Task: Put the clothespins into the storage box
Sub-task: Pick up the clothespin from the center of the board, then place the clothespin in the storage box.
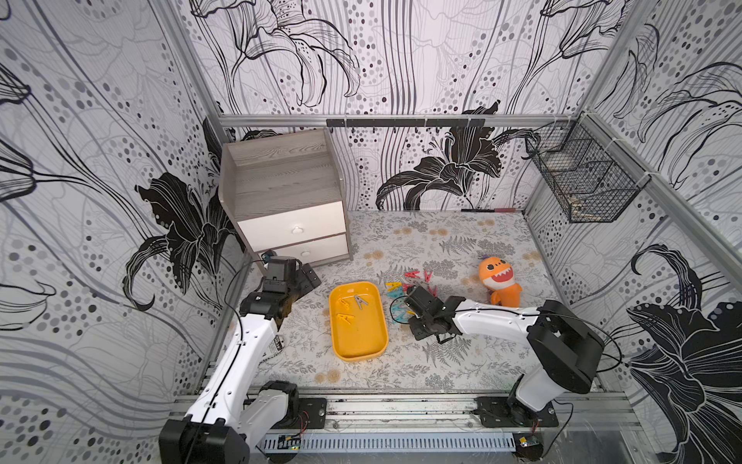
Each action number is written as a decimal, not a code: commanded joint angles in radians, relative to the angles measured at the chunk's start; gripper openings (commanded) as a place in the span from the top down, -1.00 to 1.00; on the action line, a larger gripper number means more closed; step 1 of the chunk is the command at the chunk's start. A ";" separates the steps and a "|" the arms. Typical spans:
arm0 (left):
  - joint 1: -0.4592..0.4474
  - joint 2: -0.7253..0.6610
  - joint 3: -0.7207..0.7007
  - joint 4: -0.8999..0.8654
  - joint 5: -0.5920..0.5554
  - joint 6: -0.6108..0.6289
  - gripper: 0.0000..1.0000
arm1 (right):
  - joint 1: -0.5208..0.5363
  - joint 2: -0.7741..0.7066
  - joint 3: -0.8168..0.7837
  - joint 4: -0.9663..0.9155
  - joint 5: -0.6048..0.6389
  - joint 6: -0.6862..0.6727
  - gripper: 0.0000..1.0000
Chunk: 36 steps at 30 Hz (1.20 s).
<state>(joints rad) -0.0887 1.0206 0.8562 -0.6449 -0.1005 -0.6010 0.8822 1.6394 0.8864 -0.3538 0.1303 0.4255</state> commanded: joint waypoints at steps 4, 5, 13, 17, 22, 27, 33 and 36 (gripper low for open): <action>0.006 -0.017 0.033 0.007 -0.012 0.016 -0.95 | -0.002 0.001 0.037 -0.012 0.024 -0.020 0.79; 0.006 -0.016 0.033 0.006 -0.012 0.017 -0.95 | -0.002 -0.014 0.035 -0.019 0.023 -0.021 0.81; 0.006 -0.014 0.023 0.022 -0.006 0.003 -0.95 | -0.002 -0.155 0.080 -0.126 0.060 -0.056 0.85; 0.004 -0.016 0.017 0.028 -0.008 0.000 -0.95 | -0.002 -0.171 0.167 -0.152 0.067 -0.080 0.85; -0.015 -0.012 0.014 0.030 -0.034 -0.008 -0.95 | 0.035 -0.075 0.310 -0.086 -0.026 -0.109 0.85; -0.019 -0.009 0.027 0.017 -0.055 -0.003 -0.95 | 0.118 0.126 0.507 -0.090 -0.059 -0.130 0.85; -0.020 -0.014 0.038 0.003 -0.086 0.009 -0.95 | 0.142 0.303 0.587 -0.047 -0.139 -0.088 0.86; -0.020 -0.014 0.038 0.003 -0.088 0.012 -0.95 | 0.144 0.359 0.593 -0.031 -0.147 -0.066 0.86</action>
<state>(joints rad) -0.1047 1.0180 0.8684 -0.6510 -0.1612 -0.6044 1.0256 1.9587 1.4532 -0.3950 0.0174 0.3302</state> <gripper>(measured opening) 0.974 0.073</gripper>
